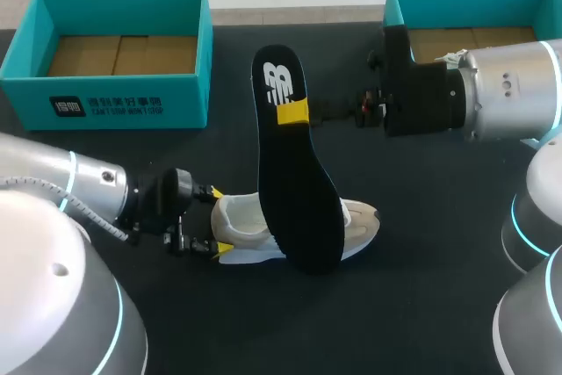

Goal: Take the shoe out of the shoebox, open the shoe tongue, remove and reinsert the insole, then place the shoe into the shoebox

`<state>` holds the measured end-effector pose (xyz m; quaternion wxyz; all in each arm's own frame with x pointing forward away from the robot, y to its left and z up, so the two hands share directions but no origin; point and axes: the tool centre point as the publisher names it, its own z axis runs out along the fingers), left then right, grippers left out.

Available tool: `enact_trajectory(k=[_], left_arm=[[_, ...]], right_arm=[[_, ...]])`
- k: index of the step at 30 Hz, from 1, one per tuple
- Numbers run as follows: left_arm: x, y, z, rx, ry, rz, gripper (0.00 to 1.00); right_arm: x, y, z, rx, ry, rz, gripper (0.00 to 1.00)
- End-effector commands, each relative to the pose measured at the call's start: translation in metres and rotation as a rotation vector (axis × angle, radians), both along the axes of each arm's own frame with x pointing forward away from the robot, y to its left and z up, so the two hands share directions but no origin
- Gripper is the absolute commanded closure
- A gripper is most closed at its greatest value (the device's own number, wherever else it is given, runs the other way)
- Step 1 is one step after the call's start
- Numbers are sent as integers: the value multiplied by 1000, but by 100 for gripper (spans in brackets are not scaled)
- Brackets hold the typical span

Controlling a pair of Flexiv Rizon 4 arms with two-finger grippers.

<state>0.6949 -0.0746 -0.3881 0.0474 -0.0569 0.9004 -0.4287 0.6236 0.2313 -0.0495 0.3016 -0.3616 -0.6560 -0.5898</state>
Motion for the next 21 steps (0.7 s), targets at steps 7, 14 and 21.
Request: enact_trajectory(k=[7,14,21], left_arm=[[-3,-2,2,40,4,5,0],[-8,1,14,154,-58,-17,0],[-4,4,27,264,-72,-32,0]], right_arm=[[0,5,0,-3,1,-4,100],[0,5,0,-3,1,-4,100],[0,5,0,-3,1,-4,100]])
